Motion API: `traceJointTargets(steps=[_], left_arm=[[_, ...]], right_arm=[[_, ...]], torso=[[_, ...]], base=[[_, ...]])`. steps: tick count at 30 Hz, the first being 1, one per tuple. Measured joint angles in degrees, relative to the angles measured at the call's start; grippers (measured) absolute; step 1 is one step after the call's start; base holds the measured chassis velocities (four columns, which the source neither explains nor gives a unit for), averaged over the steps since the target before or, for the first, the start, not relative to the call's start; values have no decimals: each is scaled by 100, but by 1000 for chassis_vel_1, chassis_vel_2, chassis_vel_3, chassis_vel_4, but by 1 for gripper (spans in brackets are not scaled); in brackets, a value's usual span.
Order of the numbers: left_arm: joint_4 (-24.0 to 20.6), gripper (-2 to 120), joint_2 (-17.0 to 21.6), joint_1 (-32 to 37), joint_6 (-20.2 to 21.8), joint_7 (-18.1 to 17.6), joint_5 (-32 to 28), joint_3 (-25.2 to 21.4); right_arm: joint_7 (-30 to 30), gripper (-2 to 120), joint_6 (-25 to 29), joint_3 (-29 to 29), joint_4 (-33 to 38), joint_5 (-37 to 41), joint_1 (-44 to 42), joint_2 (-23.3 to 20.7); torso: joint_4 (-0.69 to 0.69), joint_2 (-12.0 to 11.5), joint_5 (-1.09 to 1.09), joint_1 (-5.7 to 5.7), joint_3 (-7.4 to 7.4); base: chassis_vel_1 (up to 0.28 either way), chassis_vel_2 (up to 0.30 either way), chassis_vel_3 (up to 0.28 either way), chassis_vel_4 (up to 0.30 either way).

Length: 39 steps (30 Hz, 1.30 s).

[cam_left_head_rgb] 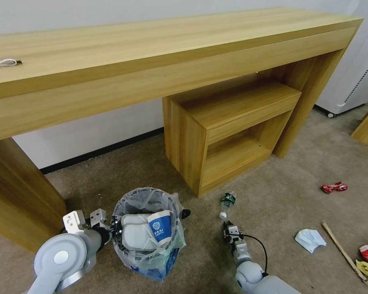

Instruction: Pick up the trash bin and place the garbage on the floor into it.

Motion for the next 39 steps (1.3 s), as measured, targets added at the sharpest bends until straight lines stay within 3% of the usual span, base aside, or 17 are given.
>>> traceJointTargets(steps=[17,20,29,39], left_arm=[[22,0,-21,-11,0,24,51,21],[14,0,-36,-21,0,25,58,40],[11,0,-78,-20,1,33,107,56],[7,0,-147,-15,4,53,184,92]], right_arm=[[-176,10,246,142,54,-364,-84,-153],[-268,26,347,190,154,-537,-74,-282],[-365,55,397,212,324,-880,-57,-637],[-751,94,566,217,530,-1319,11,-1257]], torso=[[-2,0,0,0,0],[-2,0,0,0,0],[-1,0,0,0,0],[-1,0,-2,0,0]], base=[[0,0,0,0],[0,0,0,0],[0,0,0,0],[0,0,0,0]])
